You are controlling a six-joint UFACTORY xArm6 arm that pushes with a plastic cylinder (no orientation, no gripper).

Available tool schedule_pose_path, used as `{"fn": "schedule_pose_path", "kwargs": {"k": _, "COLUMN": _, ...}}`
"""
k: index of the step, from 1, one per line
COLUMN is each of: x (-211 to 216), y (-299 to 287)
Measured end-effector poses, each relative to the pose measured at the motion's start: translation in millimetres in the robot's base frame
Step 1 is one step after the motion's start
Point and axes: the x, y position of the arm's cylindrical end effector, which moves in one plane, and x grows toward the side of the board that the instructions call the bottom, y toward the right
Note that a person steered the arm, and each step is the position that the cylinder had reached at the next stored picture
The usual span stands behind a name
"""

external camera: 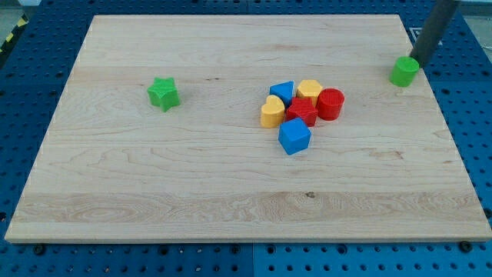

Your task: Move the green circle diagonal to the bottom right of the red circle

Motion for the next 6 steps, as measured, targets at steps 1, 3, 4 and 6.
{"fn": "schedule_pose_path", "kwargs": {"k": 1, "x": 20.3, "y": -4.9}}
{"fn": "schedule_pose_path", "kwargs": {"k": 3, "x": 20.3, "y": -5.0}}
{"fn": "schedule_pose_path", "kwargs": {"k": 4, "x": -2.5, "y": -15.2}}
{"fn": "schedule_pose_path", "kwargs": {"k": 6, "x": 0.3, "y": -45.7}}
